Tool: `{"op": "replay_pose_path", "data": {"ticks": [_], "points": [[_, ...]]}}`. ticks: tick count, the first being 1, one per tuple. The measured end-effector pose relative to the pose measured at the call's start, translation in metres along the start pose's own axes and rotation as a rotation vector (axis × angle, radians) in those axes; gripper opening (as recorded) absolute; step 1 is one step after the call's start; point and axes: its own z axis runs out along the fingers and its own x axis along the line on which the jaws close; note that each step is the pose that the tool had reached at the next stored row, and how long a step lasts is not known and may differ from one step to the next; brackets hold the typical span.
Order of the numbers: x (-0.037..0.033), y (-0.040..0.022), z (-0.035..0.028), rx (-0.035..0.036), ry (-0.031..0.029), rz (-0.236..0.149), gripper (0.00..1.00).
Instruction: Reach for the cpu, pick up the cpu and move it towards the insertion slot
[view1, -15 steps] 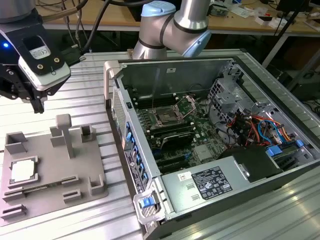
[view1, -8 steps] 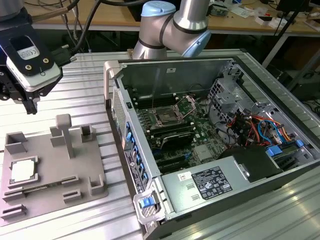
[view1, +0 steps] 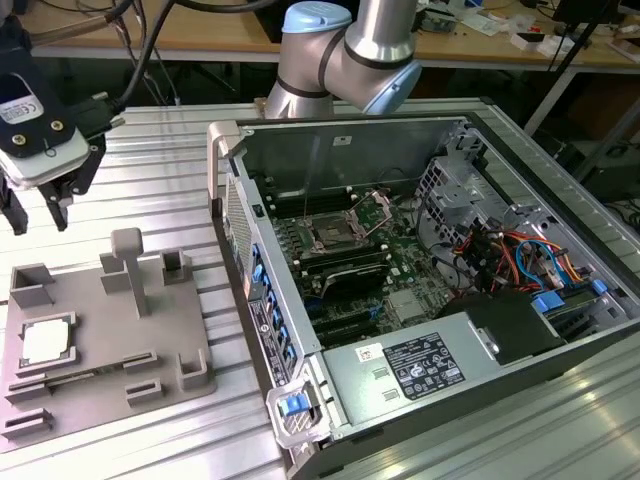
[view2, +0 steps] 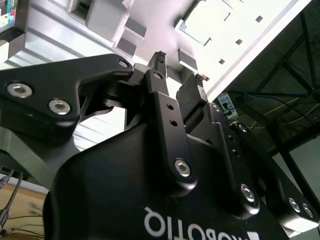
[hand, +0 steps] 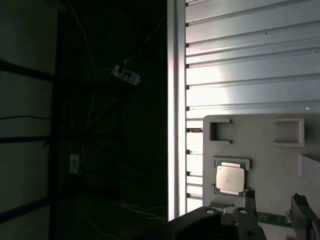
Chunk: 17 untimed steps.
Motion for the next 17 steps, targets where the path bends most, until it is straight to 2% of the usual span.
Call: {"op": "replay_pose_path", "data": {"ticks": [3,4,6,8,12,13,16,17], "points": [[0.0053,-0.0012,0.0005,0.0000,0.0000,0.000,0.39],[0.0084,-0.0020,0.0008,-0.0001,0.0001,0.000,0.45],[0.0124,-0.0028,0.0012,0.0000,0.0005,0.000,0.45],[0.0196,-0.0039,0.0017,0.0000,0.0016,0.000,0.45],[0.0251,-0.0042,0.0021,-0.0001,0.0022,0.000,0.46],[0.0272,-0.0044,0.0024,-0.0001,0.0025,0.000,0.53],[0.0307,-0.0044,0.0025,-0.0001,0.0031,0.000,0.54],[0.0309,-0.0045,0.0026,-0.0001,0.0032,0.000,0.60]]}}
